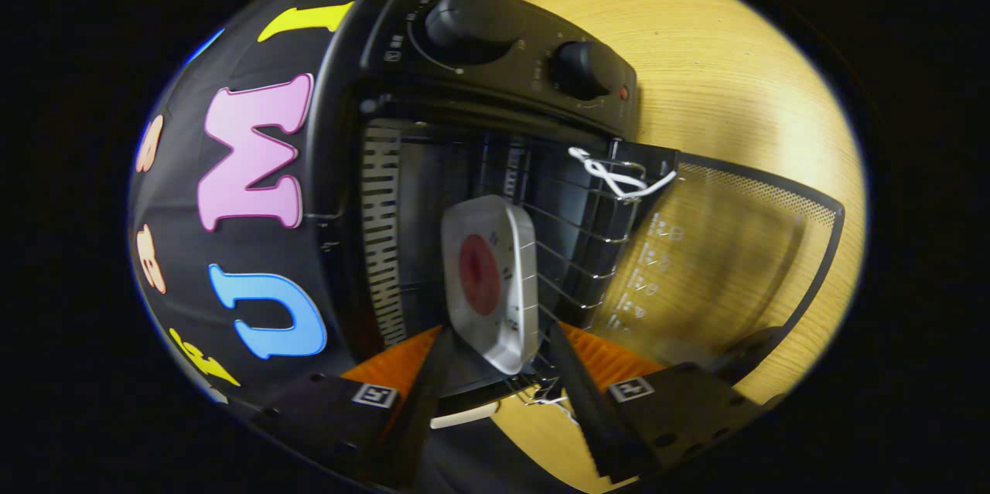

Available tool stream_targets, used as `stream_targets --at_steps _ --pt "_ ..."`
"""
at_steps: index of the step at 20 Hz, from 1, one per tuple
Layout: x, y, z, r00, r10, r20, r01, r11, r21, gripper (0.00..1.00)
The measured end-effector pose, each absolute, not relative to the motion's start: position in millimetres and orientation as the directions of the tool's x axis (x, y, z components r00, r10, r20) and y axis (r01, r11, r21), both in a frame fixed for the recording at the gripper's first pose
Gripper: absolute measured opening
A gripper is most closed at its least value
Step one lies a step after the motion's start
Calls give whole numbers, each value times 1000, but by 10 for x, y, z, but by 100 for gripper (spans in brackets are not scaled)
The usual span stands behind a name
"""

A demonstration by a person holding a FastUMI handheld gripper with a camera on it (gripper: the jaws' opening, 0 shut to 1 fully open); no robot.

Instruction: Open the toaster oven, put the food inside, and close the toaster oven door.

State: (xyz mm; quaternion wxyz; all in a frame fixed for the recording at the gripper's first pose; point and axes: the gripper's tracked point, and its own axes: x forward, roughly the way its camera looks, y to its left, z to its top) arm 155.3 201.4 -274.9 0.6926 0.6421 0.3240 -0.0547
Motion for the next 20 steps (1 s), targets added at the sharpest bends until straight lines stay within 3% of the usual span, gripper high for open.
stream_targets --at_steps 1,3,10,20 --pt "1508 2008 -2740 777 348 -525 494 179 851 95" --pt "1399 2008 -2725 767 350 -538 498 204 843 99" --pt "1074 1946 -2471 767 336 -547 452 324 831 99" --pt "437 1878 -2565 728 276 -627 260 735 626 99"
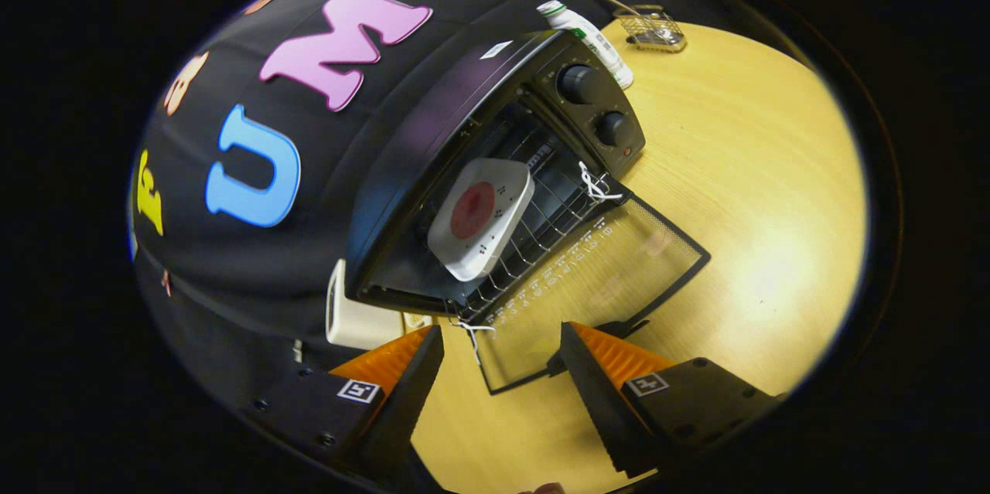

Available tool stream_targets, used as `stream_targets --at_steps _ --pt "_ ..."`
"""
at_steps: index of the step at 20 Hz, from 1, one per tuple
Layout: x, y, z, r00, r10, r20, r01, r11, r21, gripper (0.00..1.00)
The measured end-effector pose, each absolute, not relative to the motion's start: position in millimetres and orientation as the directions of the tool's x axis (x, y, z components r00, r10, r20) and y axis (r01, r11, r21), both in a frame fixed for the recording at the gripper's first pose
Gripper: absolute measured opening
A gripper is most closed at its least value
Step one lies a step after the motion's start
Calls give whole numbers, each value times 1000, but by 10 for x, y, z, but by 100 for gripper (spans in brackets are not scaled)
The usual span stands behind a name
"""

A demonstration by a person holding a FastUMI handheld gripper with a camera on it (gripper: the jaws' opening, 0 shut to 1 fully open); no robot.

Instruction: Open the toaster oven, put the food inside, and close the toaster oven door.

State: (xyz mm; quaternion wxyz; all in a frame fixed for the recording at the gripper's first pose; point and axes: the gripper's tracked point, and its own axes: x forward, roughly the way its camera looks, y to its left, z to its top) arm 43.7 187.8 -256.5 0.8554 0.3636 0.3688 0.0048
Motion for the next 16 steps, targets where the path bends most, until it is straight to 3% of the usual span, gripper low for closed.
stream_targets --at_steps 6,16 --pt "86 1712 -2947 687 157 -710 110 943 314 99" --pt "-105 1488 -3585 575 10 -818 -3 1000 10 99"
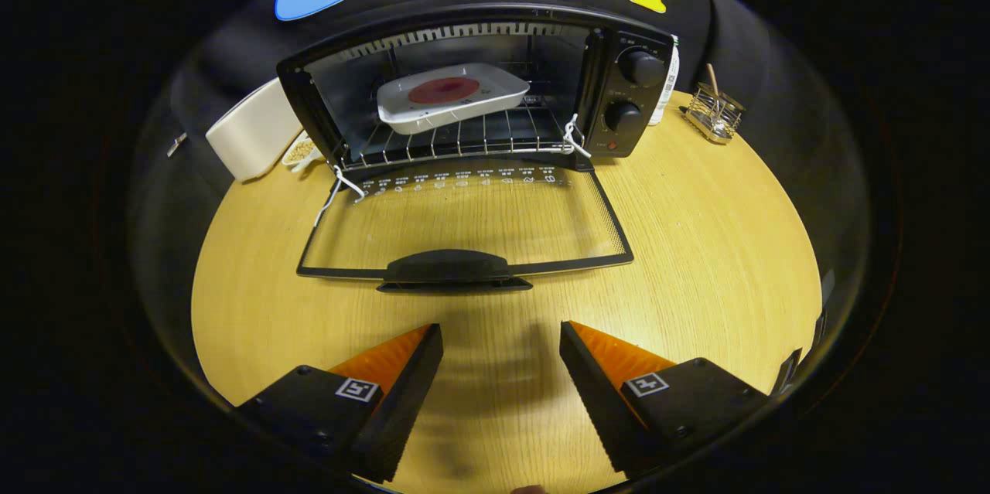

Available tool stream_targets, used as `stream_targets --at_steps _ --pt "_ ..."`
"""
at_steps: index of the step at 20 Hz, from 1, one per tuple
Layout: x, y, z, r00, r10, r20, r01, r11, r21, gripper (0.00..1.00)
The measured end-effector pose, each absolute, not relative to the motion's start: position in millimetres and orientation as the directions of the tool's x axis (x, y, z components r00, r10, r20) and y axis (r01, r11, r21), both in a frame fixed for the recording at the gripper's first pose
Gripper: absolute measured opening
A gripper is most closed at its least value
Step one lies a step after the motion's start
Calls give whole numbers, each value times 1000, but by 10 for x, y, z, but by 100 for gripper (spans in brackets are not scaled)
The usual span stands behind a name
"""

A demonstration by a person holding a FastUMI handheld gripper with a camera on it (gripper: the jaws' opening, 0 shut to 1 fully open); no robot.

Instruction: Open the toaster oven, put the food inside, and close the toaster oven door.

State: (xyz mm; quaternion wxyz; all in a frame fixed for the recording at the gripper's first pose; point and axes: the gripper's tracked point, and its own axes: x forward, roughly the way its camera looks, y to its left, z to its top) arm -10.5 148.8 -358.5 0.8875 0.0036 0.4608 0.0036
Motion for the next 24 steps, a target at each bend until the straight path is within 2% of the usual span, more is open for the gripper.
stream_targets --at_steps 15,24 --pt "198 1679 -3719 570 6 -821 -50 998 -27 100" --pt "199 1666 -3062 714 43 -699 -109 993 -51 100"
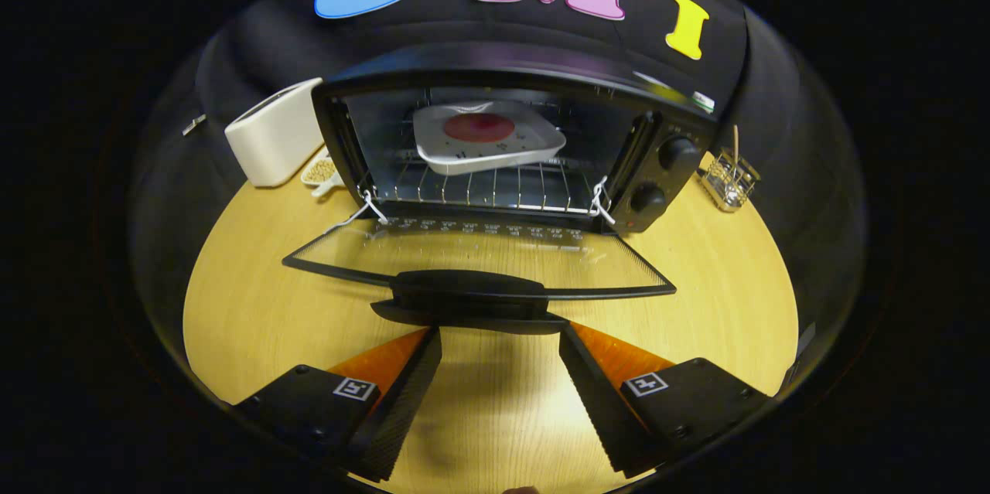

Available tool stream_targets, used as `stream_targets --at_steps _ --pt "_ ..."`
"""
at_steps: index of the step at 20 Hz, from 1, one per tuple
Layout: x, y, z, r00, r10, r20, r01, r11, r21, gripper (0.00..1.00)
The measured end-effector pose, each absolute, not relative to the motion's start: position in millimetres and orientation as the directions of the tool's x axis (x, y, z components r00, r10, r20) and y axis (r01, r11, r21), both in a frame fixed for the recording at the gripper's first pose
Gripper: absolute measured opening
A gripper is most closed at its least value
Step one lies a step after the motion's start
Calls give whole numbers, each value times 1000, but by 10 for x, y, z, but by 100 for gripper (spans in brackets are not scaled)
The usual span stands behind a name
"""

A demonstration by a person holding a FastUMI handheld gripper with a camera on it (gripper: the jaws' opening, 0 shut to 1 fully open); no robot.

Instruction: Open the toaster oven, put the food inside, and close the toaster oven door.

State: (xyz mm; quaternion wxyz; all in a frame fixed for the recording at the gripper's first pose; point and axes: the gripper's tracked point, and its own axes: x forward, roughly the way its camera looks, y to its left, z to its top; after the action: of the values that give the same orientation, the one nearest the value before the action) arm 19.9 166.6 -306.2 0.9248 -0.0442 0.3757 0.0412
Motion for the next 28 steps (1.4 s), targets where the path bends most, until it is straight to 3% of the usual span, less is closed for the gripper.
stream_targets --at_steps 5,9,12,15,19,28 --pt "338 1578 -2121 855 57 -516 -86 996 -33 100" --pt "159 1569 -1098 955 78 -287 -102 992 -68 99" --pt "-165 1286 -267 990 47 -134 -64 990 -125 98" --pt "-400 793 72 999 -4 -42 -1 993 -120 98" --pt "-766 196 303 998 -66 20 68 991 -114 98" --pt "-1363 -611 361 982 -191 14 191 980 -53 98"
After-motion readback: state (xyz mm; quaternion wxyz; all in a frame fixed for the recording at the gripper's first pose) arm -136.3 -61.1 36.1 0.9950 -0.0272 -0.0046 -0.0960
